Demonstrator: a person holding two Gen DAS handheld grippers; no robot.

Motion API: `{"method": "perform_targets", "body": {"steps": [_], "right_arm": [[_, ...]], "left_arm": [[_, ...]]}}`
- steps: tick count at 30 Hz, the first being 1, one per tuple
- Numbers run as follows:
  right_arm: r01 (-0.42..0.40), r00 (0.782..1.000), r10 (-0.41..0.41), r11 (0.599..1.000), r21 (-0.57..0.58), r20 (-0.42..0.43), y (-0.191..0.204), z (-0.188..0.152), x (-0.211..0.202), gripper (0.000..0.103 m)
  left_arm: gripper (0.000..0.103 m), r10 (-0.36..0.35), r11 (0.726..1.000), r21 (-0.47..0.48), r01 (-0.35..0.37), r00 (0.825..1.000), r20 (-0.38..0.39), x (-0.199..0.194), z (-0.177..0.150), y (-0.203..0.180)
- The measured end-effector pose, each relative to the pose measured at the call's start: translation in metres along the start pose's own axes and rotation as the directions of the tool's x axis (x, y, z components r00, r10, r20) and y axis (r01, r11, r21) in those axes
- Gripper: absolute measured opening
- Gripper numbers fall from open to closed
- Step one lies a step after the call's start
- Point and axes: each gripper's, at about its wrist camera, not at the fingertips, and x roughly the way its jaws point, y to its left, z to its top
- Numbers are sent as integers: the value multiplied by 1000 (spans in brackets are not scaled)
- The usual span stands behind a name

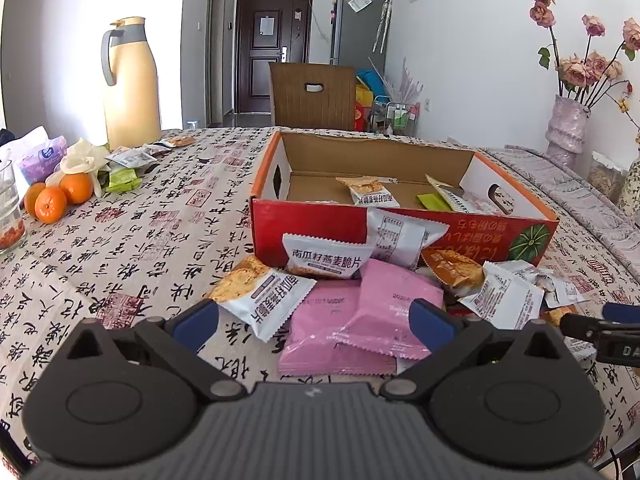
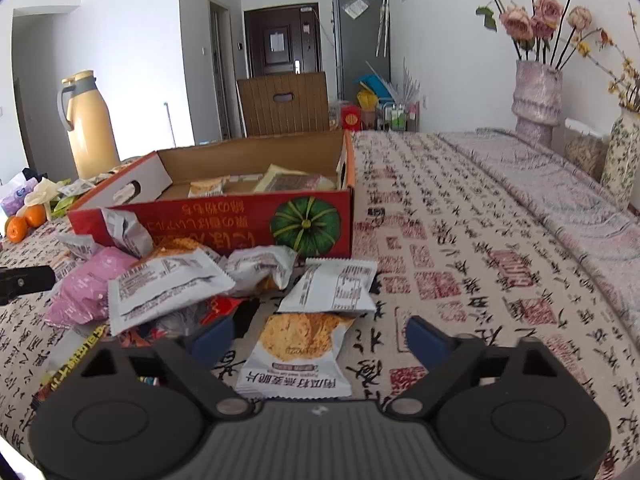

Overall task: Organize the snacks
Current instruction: 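Move both grippers back over the snack pile, then grasp a white pumpkin-seed crisp packet with the right gripper while the left gripper grasps a cracker packet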

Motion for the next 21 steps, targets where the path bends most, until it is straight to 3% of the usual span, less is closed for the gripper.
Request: {"method": "perform_targets", "body": {"steps": [3, 7, 14, 21], "right_arm": [[-7, 1000, 7, 1000, 1, -13, 4, 0, 7, 77], [0, 999, 0, 1000, -6, -41, 9, -4, 17, 59], [12, 1000, -13, 998, -56, -25, 13, -8, 16, 45], [8, 1000, -7, 999, -40, 28, 8, -5, 2, 43]], "left_arm": [[103, -1, 1000, 0, 1, 1000, -1, 0, -1, 0], [103, -2, 1000, -1, 2, 1000, -4, 1, -2, 1], [103, -1, 1000, -3, 1, 1000, -4, 1, -4, 3], [103, 11, 1000, -3, -11, 1000, 2, 1, -1, 6]]}}
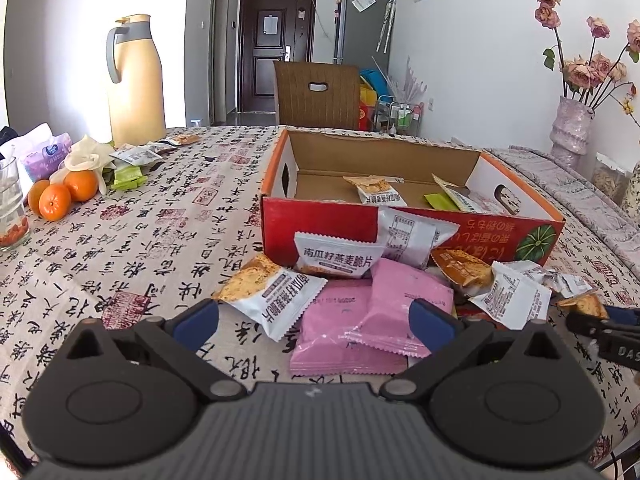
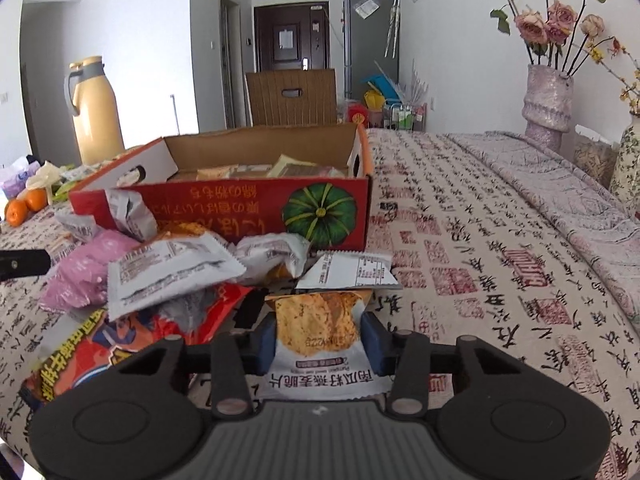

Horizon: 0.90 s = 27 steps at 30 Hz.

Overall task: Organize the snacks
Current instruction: 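Grasp a white pumpkin-seed crisp packet with the right gripper while the left gripper grasps a cracker packet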

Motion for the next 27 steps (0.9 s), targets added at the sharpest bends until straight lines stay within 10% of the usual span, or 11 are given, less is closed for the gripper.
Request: {"method": "perform_targets", "body": {"steps": [23, 27], "right_arm": [[37, 996, -42, 998, 57, 79, -18, 9, -14, 43], [38, 996, -42, 998, 56, 74, -18, 10, -11, 43]], "left_arm": [[103, 76, 997, 9, -75, 994, -73, 56, 23, 38], [90, 52, 999, -5, -53, 992, -117, 71, 23, 41]]}}
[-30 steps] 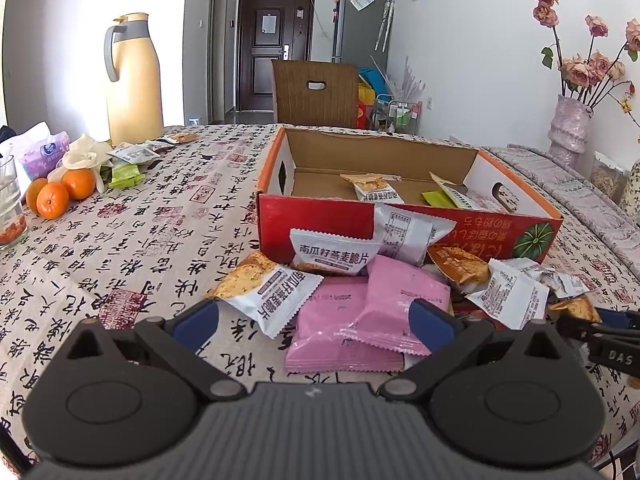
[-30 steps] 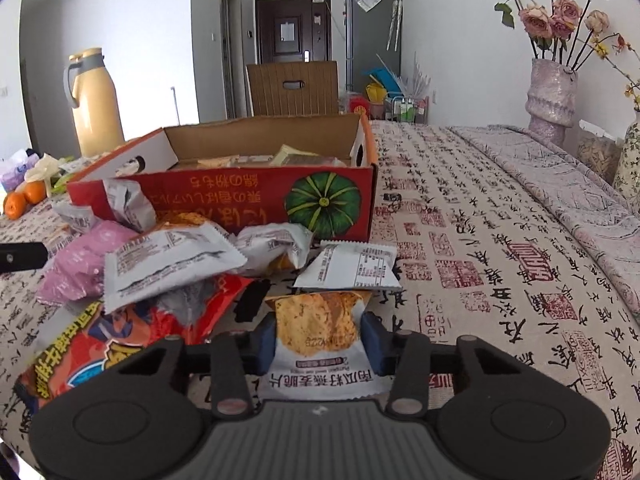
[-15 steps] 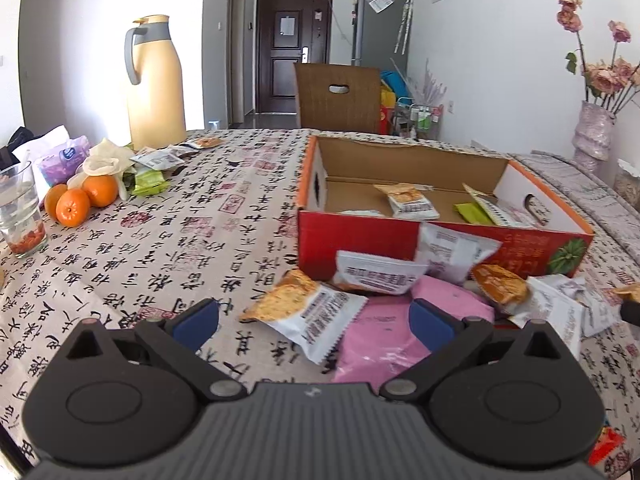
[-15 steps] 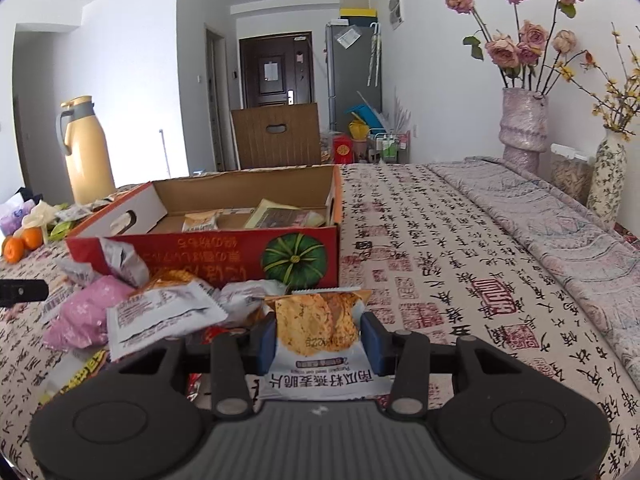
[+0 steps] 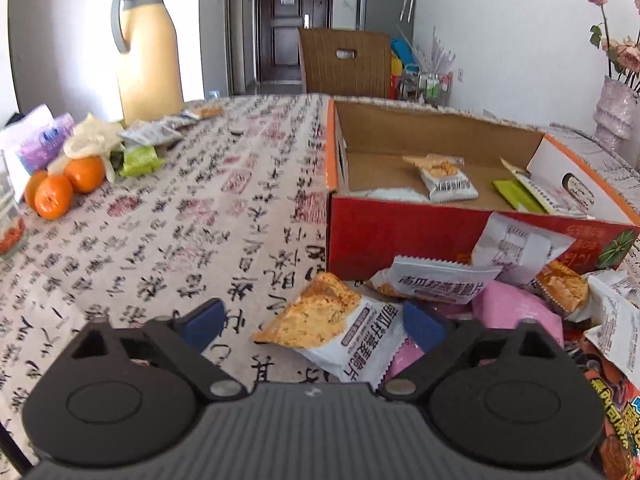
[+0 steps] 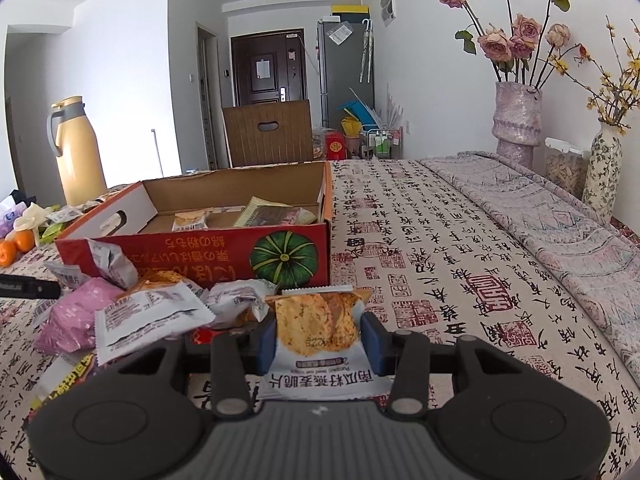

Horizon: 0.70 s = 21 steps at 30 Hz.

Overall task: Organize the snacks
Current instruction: 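Grasp a white pumpkin-seed crisp packet with the right gripper while the left gripper grasps a cracker packet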

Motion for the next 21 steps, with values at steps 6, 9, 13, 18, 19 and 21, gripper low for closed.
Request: {"method": "perform_targets", "body": {"steps": [6, 9, 13, 18, 19, 21], "right_arm": [[-2, 1000, 2, 1000, 0, -11, 1, 0, 5, 43], [-8, 1000, 8, 1000, -2, -13, 3, 0, 6, 43], [-8, 1000, 8, 1000, 1, -13, 3, -1, 6, 43], [-10, 1000, 10, 1000, 1, -8, 3, -1, 3, 43], [-11, 1000, 11, 1000, 1, -7, 3, -1, 2, 43], [-11, 1000, 11, 1000, 0, -6, 4, -1, 0, 43]], "left_arm": [[67, -58, 998, -40, 58, 998, 1, 0, -1, 7], [60, -64, 997, -42, 64, 998, 2, -1, -1, 9], [48, -68, 997, -46, 69, 998, 7, -4, -2, 11], [29, -66, 997, -35, 67, 998, 24, -11, -5, 12], [26, -68, 997, -31, 69, 997, 27, -13, -5, 12], [19, -70, 997, -22, 71, 997, 35, -17, -5, 10]]}}
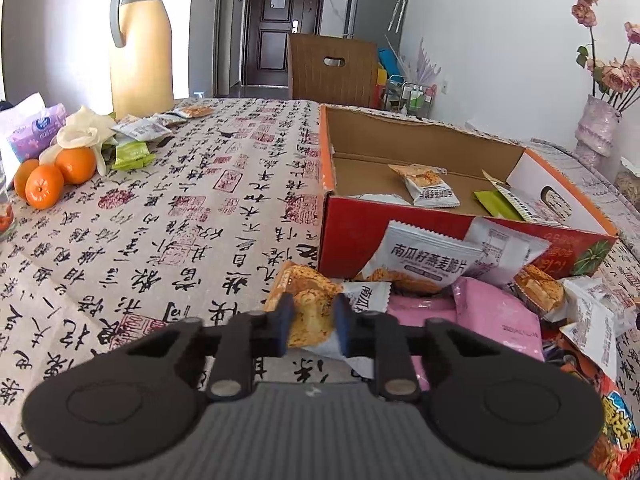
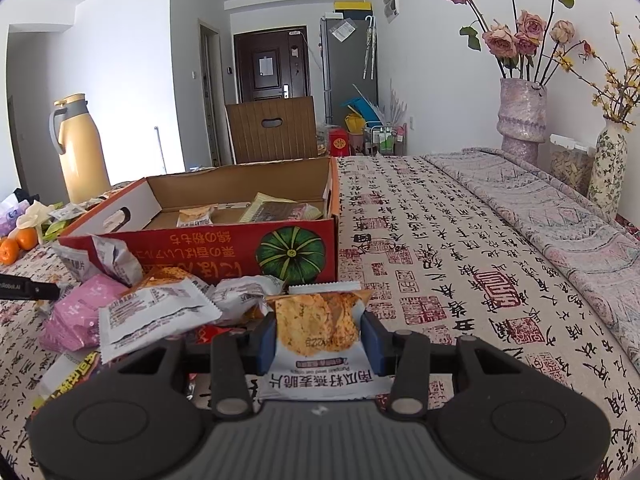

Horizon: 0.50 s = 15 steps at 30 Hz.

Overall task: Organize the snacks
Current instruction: 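Grasp a white pumpkin-seed crisp packet with the right gripper while the left gripper grasps a cracker packet, then lift both held packets and carry them over the box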

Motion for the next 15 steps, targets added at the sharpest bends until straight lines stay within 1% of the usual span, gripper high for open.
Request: {"method": "perform_targets", "body": {"steps": [3, 4, 6, 7, 10, 11, 12, 13, 15], "right_arm": [[1, 1000, -1, 1000, 1, 2, 0, 0, -1, 43], [1, 1000, -1, 1000, 2, 3, 0, 0, -2, 43], [2, 1000, -2, 1000, 3, 3, -1, 0, -2, 43], [2, 1000, -2, 1000, 3, 2, -1, 0, -2, 43], [3, 1000, -3, 1000, 6, -1, -2, -1, 0, 43], [2, 1000, -2, 1000, 7, -3, -2, -1, 0, 43], [2, 1000, -2, 1000, 7, -4, -3, -1, 1, 43], [2, 1000, -2, 1000, 8, -6, -3, -1, 2, 43], [1, 1000, -1, 1000, 10, -9, -4, -1, 3, 43]], "left_arm": [[20, -3, 1000, 2, 3, 1000, 2, -1, 2, -1], [23, -4, 1000, 3, 4, 1000, 5, -2, 2, -1], [43, 4, 1000, 9, -5, 1000, 9, -1, 5, -3], [48, 10, 1000, 19, -11, 1000, 10, 0, 6, -4], [54, 9, 999, 35, -9, 1000, -5, 8, 11, -8], [62, 20, 999, 39, -19, 1000, -15, 12, 12, -9], [66, 32, 998, 46, -31, 999, -22, 15, 12, -10], [67, 36, 998, 52, -34, 999, -30, 18, 11, -10], [77, 48, 997, 58, -45, 998, -49, 23, 7, -10]]}}
